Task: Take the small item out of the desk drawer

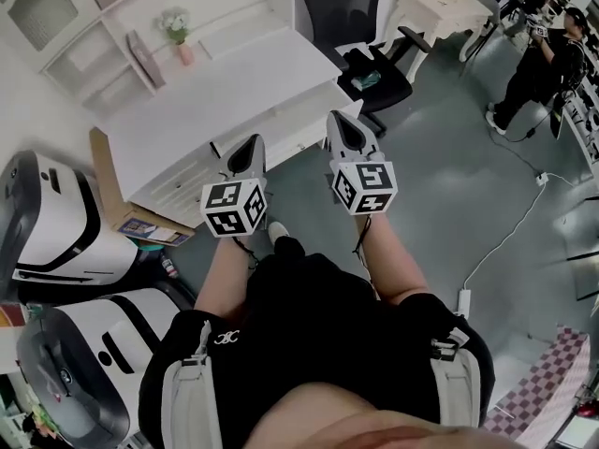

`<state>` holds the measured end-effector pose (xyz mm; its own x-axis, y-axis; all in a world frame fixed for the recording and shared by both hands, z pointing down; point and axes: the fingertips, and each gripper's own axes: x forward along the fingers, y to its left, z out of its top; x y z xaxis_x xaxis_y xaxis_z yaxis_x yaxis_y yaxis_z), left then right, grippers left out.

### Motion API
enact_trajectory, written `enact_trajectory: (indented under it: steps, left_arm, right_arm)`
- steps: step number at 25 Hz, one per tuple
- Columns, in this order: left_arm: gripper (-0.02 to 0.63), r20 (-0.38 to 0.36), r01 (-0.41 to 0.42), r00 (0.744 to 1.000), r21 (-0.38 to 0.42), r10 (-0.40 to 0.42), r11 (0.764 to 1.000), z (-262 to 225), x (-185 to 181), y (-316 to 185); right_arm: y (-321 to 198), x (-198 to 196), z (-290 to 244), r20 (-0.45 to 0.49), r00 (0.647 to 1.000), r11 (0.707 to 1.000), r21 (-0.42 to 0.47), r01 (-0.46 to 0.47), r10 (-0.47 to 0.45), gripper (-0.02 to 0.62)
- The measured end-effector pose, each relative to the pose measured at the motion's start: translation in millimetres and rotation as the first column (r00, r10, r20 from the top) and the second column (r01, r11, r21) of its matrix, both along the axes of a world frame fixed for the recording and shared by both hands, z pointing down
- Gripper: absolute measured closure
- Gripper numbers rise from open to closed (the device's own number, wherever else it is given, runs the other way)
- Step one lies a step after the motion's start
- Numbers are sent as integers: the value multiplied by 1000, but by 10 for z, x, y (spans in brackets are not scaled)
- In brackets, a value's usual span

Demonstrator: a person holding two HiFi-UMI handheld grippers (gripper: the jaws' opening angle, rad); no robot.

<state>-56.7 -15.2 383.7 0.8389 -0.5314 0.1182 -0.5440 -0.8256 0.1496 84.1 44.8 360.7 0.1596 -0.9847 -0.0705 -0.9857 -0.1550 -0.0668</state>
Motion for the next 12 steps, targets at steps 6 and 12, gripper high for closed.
enact_trajectory:
  steps: [6,12]
  left_arm:
    - [592,7,6,1000,-12,-6,1000,-123,348,-992]
    - [592,17,8,1000,-28,-8,1000,-65,580,-1789]
  right_arm:
    - [-988,365,-113,7,1000,1000,-18,0,0,598]
    - [-1844,609,-62,25,1000,999,-37,5,-4,598]
